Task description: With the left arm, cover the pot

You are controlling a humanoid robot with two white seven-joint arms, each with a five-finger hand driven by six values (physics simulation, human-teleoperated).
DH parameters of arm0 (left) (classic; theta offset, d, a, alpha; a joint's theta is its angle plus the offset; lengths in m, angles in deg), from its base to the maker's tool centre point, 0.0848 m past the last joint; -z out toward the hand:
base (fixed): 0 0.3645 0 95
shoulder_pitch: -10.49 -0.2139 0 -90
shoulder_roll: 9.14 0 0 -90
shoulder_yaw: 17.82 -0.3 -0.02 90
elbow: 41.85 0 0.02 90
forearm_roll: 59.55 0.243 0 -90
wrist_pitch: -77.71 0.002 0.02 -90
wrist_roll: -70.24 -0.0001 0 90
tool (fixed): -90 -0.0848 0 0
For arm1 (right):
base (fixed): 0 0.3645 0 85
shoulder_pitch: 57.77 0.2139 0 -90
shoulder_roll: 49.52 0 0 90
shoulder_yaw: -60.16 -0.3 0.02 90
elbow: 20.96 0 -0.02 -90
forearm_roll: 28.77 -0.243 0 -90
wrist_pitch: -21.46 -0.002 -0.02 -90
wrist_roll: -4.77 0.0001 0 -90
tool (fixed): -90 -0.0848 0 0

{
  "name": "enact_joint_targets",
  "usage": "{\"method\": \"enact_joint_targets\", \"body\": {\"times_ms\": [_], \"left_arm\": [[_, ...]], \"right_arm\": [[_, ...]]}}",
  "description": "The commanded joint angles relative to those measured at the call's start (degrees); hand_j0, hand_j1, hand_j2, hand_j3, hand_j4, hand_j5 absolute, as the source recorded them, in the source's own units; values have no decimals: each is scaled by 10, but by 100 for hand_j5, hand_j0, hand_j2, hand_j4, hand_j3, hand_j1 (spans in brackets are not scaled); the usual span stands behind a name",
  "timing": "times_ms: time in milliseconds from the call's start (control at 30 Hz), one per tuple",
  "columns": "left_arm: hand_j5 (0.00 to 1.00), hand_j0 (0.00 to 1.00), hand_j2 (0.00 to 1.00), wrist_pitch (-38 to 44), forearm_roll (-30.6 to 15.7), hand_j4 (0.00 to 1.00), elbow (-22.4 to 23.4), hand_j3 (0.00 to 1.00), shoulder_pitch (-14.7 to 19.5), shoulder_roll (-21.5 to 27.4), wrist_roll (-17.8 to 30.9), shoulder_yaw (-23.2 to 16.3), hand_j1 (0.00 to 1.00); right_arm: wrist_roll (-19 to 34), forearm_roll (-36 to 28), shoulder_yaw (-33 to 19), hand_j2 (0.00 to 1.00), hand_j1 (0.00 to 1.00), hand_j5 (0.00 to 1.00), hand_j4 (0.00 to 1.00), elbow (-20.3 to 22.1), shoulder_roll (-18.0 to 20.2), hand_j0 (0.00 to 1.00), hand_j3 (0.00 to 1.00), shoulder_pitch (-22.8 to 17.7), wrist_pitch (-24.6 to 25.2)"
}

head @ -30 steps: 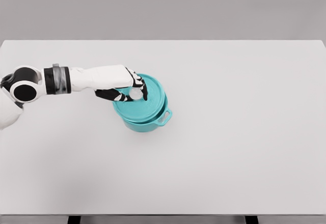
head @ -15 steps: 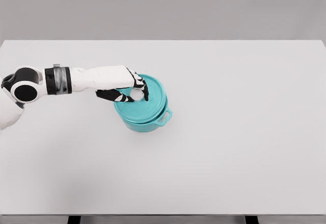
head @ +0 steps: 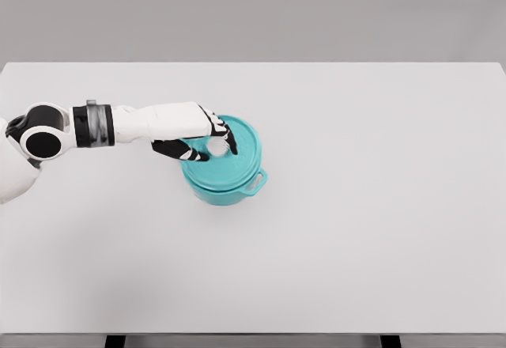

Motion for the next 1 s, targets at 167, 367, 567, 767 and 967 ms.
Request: {"method": "enact_joint_targets", "body": {"times_ms": [167,367,567,767,967], "left_arm": [[74,74,74,1,-3,74,0,74,0,2,1,0,74],[75,75,75,1,-3,75,1,75,0,2,2,0,75],[80,80,80,1,-3,80,2,80,5,3,8,-11,80],[86,86,86,1,-4,86,0,86,7,4,8,-10,86],[87,87,87,1,-27,87,-8,87,12,16,7,-9,87]], "right_arm": [[0,0,0,100,100,100,100,0,0,100,100,0,0],[0,0,0,100,100,100,100,0,0,100,100,0,0],[0,0,0,100,100,100,100,0,0,100,100,0,0],[0,0,0,100,100,100,100,0,0,100,100,0,0],[0,0,0,100,100,100,100,0,0,100,100,0,0]]}}
